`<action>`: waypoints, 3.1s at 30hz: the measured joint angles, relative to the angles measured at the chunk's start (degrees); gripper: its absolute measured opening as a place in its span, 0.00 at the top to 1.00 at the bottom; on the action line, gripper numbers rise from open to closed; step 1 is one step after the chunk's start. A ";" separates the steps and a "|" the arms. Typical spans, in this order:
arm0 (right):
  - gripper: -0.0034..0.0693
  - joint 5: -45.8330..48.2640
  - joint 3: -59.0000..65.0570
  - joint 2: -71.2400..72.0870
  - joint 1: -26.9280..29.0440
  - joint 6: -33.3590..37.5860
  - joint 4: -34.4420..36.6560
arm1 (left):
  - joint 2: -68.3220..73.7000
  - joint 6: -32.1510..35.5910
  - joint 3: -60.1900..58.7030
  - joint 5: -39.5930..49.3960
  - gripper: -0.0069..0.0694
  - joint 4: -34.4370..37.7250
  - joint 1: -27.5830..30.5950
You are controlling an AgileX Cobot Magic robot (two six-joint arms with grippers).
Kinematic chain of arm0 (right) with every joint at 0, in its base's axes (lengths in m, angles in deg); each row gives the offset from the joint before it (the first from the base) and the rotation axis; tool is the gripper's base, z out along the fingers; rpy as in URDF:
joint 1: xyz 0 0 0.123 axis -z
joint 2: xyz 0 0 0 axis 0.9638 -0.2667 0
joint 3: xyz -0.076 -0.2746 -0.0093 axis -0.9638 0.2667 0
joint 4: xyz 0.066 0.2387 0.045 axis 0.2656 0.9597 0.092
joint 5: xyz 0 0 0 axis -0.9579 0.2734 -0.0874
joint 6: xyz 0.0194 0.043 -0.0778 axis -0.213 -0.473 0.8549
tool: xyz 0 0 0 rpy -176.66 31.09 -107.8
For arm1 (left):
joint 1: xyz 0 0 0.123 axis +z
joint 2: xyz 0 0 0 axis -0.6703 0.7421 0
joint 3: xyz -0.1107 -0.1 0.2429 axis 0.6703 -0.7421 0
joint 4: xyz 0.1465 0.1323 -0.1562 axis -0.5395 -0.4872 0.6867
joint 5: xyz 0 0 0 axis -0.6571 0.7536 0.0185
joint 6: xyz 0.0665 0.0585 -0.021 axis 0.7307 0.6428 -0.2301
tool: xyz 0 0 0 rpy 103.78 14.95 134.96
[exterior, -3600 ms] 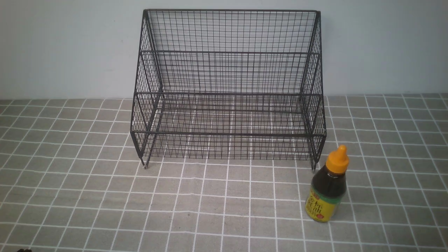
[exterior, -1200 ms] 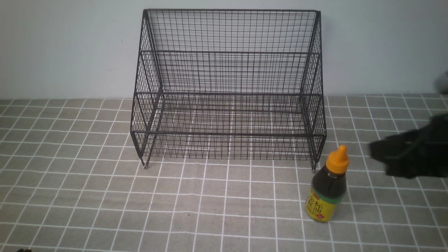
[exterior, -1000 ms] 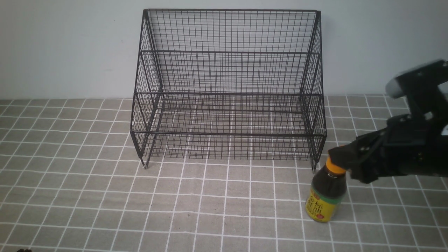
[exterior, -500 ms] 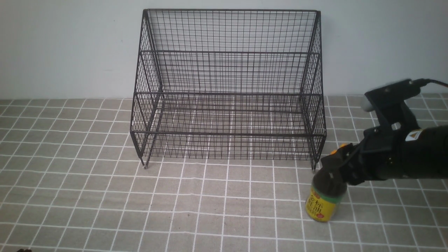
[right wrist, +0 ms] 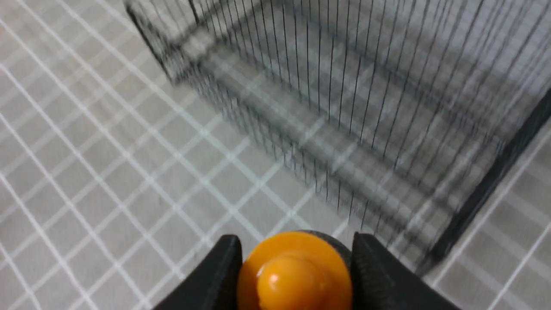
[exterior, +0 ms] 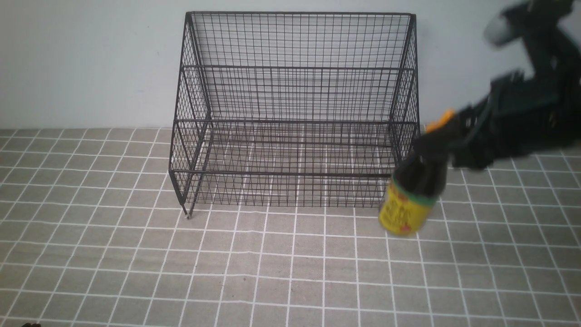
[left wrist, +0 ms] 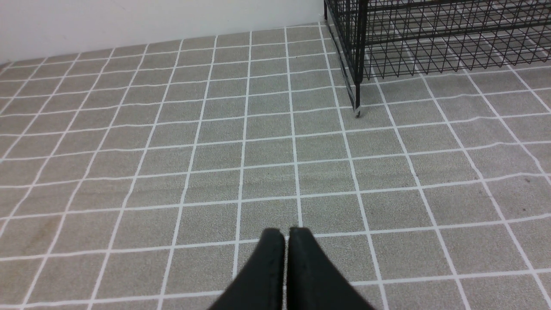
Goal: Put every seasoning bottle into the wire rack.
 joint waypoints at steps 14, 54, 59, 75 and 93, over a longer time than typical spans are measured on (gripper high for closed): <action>0.54 -2.92 -18.44 -19.07 -0.11 2.65 0.64 | 0.00 0.00 0.00 0.00 0.92 0.00 0.00; 0.38 10.17 -20.65 -4.91 -0.18 -10.39 -10.45 | 0.00 0.00 0.00 0.00 0.92 0.00 0.00; 0.63 12.81 -20.70 9.62 -0.18 -23.07 -19.62 | 0.00 0.00 0.00 0.00 0.92 0.00 0.00; 0.97 -14.78 24.08 63.13 -0.18 -41.62 -36.26 | 0.00 0.00 0.00 0.00 0.92 0.00 0.00; 0.97 -19.03 47.06 69.81 -0.18 -42.03 -36.96 | 0.00 0.00 0.00 0.00 0.92 0.00 0.00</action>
